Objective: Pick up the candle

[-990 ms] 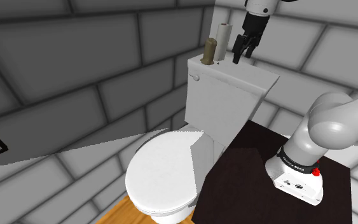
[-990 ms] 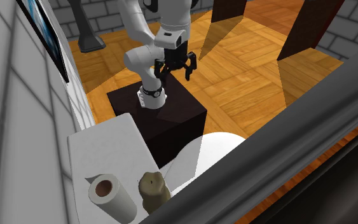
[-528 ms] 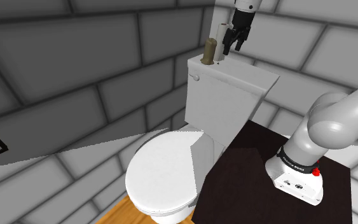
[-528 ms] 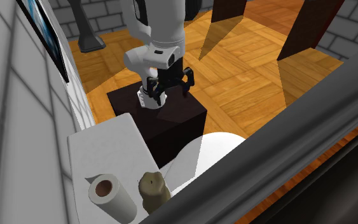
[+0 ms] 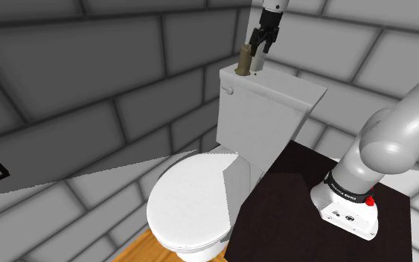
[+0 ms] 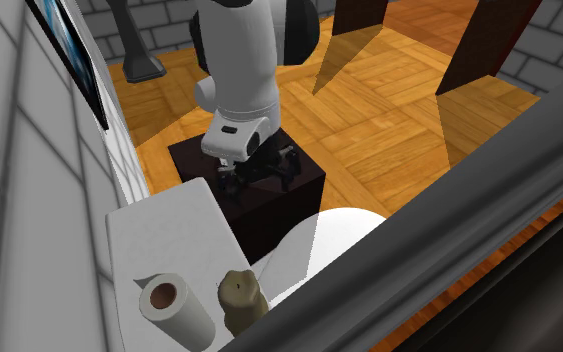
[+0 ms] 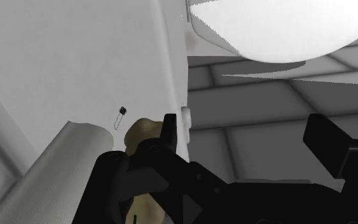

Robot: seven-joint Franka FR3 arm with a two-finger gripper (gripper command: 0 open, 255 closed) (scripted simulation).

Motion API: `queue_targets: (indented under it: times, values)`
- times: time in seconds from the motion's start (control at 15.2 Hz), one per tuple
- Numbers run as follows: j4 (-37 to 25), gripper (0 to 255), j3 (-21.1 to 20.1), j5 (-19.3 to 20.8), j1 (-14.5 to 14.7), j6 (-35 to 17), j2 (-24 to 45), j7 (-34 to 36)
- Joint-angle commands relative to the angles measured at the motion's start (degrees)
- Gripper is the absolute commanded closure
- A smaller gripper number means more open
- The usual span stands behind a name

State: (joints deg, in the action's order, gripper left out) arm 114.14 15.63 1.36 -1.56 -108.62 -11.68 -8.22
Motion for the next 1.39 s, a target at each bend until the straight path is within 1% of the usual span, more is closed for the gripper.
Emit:
queue_targets:
  times: [0.0, 0.2, 0.4, 0.59, 0.79, 1.32]
  values:
    - [-4.16, 0, 1.29, -1.56, -0.28, -0.07, 4.11, -2.08]
    - [-11.24, 0, 3.0, -4.53, -1.12, 0.32, 10.82, -5.31]
    - [-19.3, 0, 4.26, -7.96, -2.58, 1.56, 17.9, -8.41]
    - [-28.67, 0, 4.89, -11.61, -4.87, 3.76, 25.47, -11.1]
    - [-39.95, 0, 4.95, -15.27, -8.01, 7.12, 33.76, -13.07]
    - [-33.26, 0, 4.67, -15.27, -7.44, 1.04, 33.18, -13.78]
